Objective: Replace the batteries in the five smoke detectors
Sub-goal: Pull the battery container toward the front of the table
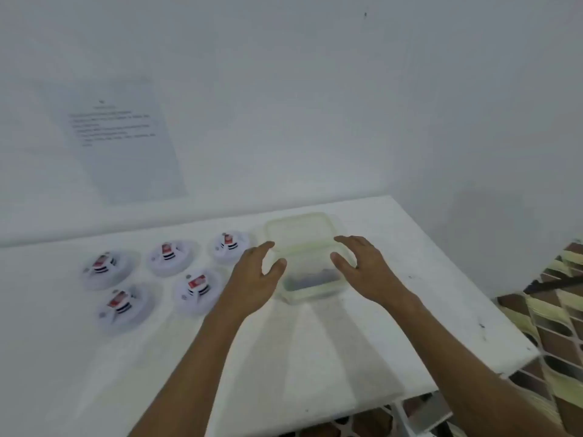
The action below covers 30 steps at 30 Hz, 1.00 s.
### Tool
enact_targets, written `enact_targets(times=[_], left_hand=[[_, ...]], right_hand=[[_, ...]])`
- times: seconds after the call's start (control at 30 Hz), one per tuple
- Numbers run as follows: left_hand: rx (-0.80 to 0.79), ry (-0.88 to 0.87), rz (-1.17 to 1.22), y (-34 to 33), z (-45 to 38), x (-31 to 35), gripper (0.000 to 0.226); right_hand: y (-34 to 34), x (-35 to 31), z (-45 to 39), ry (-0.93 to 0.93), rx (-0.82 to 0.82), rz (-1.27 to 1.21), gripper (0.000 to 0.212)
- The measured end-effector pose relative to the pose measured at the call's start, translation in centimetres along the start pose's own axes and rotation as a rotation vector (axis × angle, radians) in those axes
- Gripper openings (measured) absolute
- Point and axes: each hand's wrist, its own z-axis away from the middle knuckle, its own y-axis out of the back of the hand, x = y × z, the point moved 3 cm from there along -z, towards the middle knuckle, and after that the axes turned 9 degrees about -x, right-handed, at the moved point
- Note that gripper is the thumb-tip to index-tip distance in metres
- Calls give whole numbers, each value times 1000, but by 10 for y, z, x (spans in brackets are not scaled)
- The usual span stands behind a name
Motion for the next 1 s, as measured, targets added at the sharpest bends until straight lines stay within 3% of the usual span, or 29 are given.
enact_targets(times=[0.3, 0.57, 0.87, 1.0], left_hand=[[120, 259, 9, -67, -11, 1, 46], [193, 275, 139, -83, 11, 6, 40], [156, 285, 289, -85, 6, 4, 31], [176, 240, 345, -82, 5, 2, 33]], right_hand=[[-14, 52, -17, -60, -207, -184, 45], [-5, 62, -5, -72, -237, -280, 38], [-7, 63, -5, -97, -291, -323, 41], [-6, 66, -7, -54, -237, -331, 44]])
